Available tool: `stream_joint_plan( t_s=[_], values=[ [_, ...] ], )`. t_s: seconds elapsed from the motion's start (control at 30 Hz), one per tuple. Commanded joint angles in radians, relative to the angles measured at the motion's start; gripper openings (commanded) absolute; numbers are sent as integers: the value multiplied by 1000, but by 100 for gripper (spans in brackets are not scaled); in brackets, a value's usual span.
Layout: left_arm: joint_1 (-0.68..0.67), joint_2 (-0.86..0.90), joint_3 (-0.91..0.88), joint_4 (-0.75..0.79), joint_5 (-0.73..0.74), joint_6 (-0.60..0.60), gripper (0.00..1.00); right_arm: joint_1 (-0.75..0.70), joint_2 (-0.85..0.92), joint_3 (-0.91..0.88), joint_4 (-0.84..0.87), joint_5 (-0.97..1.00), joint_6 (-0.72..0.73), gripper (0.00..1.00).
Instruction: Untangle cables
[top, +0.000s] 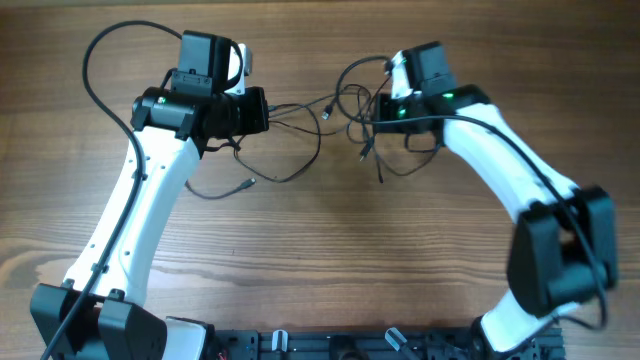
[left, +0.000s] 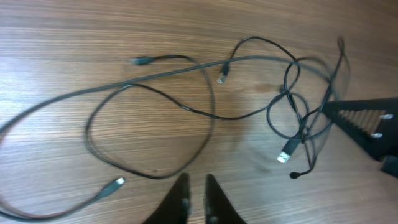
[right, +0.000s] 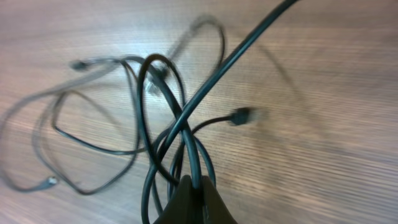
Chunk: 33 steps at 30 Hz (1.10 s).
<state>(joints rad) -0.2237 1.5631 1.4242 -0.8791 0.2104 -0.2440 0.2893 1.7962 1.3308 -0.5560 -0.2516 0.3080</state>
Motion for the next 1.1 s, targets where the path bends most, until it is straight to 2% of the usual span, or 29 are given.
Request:
stream_joint_plan(
  t_s=[0.0, 0.03, 0.1, 0.2, 0.37, 0.5, 0.67, 0.8, 1.07],
  values=[
    [-3, -13, 0, 15, 175, 34, 32, -26, -84, 3, -28, -13, -48, 4],
    [-3, -10, 0, 22, 204, 36, 43, -26, -89, 3, -32, -13, -51, 4],
    [-5, 8, 0, 37, 286, 35, 54, -26, -91, 3, -34, -13, -50, 4],
    [-22, 66, 0, 73, 409, 44, 55, -26, -93, 4, -32, -63, -46, 4],
    [-88, 190, 0, 149, 496, 55, 61, -26, -112, 6, -27, -140, -46, 4],
    [-152, 250, 0, 295, 557, 53, 60, -26, -150, 6, -32, -144, -46, 4],
    [-206, 257, 0, 398, 525, 49, 56, -26, -167, 6, -34, -189, -47, 4],
    [-236, 257, 0, 402, 372, 23, 50, -26, -169, 6, -42, -195, -48, 4],
    [-238, 257, 0, 409, 353, 24, 42, -26, -170, 6, -47, -195, -66, 4]
  ],
)
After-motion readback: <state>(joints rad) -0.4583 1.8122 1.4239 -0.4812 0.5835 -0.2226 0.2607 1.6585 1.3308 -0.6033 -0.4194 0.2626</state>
